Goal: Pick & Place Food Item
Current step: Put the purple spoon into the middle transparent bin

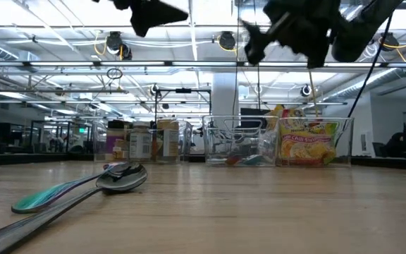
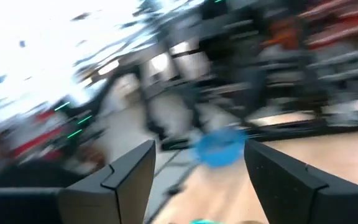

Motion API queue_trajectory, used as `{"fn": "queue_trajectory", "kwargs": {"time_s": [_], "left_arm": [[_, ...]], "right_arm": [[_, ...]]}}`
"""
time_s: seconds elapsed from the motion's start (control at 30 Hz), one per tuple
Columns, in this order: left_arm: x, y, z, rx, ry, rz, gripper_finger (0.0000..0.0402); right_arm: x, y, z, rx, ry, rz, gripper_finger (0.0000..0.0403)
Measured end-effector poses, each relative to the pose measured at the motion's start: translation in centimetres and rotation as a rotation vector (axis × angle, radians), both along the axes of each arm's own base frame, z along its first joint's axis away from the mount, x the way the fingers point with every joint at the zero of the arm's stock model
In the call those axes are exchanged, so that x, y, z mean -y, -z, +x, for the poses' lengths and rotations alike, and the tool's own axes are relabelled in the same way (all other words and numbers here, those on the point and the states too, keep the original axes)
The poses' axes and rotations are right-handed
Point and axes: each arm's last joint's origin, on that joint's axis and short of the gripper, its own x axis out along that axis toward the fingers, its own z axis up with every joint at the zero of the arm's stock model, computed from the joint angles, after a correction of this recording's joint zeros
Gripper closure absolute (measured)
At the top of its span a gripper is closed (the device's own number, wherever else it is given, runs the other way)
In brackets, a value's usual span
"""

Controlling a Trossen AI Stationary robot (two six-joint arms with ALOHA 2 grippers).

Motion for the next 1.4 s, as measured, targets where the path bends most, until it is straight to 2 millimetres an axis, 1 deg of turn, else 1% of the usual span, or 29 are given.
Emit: {"fn": "queue_trajectory", "kwargs": {"time_s": [0.1,0.17,0.27,0.37,0.5,0.6,0.67,0.9,1.13,1.27,1.33,1.4], "left_arm": [[0.0,1.1,0.1,-0.09,-0.029,-0.07,0.0101],[0.1,2.4,0.3,-0.182,-0.06,-0.127,0.01],[0.8,5.0,1.0,-0.31,-0.131,-0.233,0.0101],[1.8,7.9,1.8,-0.436,-0.169,-0.321,0.0101],[3.1,11.2,2.4,-0.572,-0.183,-0.398,0.0101],[3.9,12.9,2.3,-0.644,-0.25,-0.474,0.0101],[4.3,13.6,2.2,-0.673,-0.296,-0.498,0.0101],[4.9,14.7,0.9,-0.773,-0.465,-0.508,0.0101],[5.0,15.0,-0.3,-0.855,-0.549,-0.493,0.0101],[4.0,14.4,-0.7,-0.853,-0.573,-0.446,0.0101],[3.2,13.7,-0.9,-0.83,-0.612,-0.413,0.0101],[2.5,12.7,-1.1,-0.792,-0.643,-0.43,0.0101]], "right_arm": [[-3.5,-0.3,-0.3,0.068,-0.12,-0.075,0.017],[-5.4,-0.2,-0.7,0.121,-0.181,-0.132,0.0172],[-7.2,-0.3,-1.3,0.172,-0.227,-0.167,0.0175],[-8.0,-0.7,-2.0,0.193,-0.228,-0.161,0.0177],[-8.2,-1.0,-2.7,0.204,-0.223,-0.161,0.0177],[-8.2,-1.2,-2.9,0.205,-0.221,-0.162,0.0177],[-8.2,-1.1,-2.9,0.202,-0.219,-0.163,0.0177],[-8.1,-0.9,-2.7,0.183,-0.165,-0.161,0.0177],[-8.0,-0.7,-2.6,0.168,-0.137,-0.169,0.0183],[-8.0,-0.7,-2.6,0.178,-0.134,-0.185,0.0183],[-8.0,-0.6,-2.6,0.174,-0.134,-0.187,0.0184],[-8.0,-0.5,-2.5,0.165,-0.133,-0.186,0.0186]]}}
